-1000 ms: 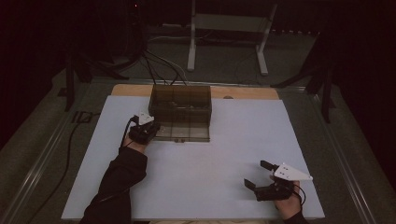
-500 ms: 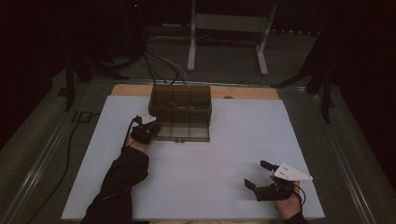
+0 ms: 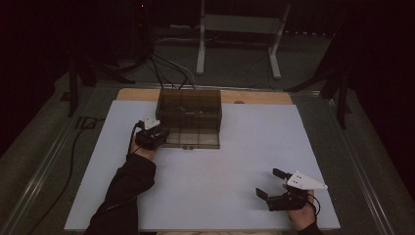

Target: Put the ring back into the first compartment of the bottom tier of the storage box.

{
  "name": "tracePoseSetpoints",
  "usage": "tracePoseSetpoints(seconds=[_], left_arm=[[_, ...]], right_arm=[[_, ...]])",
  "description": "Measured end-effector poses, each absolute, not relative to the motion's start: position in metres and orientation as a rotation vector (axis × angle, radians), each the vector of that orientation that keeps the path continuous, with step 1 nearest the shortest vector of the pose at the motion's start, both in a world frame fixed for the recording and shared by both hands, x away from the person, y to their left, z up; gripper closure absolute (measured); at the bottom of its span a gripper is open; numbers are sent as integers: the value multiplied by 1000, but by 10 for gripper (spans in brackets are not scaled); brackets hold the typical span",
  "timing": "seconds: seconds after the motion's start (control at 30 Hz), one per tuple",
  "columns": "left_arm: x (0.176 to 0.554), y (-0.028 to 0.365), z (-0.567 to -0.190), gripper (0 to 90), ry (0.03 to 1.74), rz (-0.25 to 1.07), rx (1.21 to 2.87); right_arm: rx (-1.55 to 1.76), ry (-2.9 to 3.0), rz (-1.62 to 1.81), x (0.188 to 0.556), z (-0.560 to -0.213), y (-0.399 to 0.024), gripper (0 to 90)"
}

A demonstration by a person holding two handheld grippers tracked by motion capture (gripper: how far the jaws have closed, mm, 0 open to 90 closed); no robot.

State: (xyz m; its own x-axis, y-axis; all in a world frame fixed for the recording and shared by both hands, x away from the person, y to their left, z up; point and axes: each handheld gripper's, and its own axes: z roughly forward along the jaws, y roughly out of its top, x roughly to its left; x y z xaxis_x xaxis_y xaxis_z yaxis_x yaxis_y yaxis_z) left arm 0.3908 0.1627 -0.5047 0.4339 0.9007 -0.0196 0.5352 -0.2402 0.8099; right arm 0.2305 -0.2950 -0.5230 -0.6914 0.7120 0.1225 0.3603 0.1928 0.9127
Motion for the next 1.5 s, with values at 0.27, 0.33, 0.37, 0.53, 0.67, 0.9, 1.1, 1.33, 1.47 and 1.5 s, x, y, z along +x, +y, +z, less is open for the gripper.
tracePoseSetpoints(seconds=[0.27,0.33,0.37,0.53,0.67,0.9,1.1,1.33,1.47,1.5], left_arm=[[387,160,-497,587,1202,566,1914],[386,159,-494,575,1200,564,1911],[385,158,-492,562,1199,558,1911],[381,154,-483,500,1165,537,1918],[378,147,-477,456,1121,511,1938],[371,138,-465,372,1058,482,1931],[366,133,-457,262,1009,415,1916],[363,125,-453,162,946,344,1950],[361,124,-452,61,909,300,1955],[361,123,-451,40,894,284,1958]], right_arm=[[1013,2146,1501,231,-523,-295,0],[1013,2146,1503,231,-523,-295,0],[1014,2146,1502,231,-523,-295,0],[1014,2148,1504,231,-523,-295,0],[1017,2149,1503,231,-523,-295,0],[1013,2149,1503,231,-523,-295,0],[1013,2150,1504,230,-523,-295,0],[1014,2152,1503,230,-523,-295,0],[1012,2151,1503,230,-523,-295,0],[1013,2151,1504,230,-523,-295,0]])
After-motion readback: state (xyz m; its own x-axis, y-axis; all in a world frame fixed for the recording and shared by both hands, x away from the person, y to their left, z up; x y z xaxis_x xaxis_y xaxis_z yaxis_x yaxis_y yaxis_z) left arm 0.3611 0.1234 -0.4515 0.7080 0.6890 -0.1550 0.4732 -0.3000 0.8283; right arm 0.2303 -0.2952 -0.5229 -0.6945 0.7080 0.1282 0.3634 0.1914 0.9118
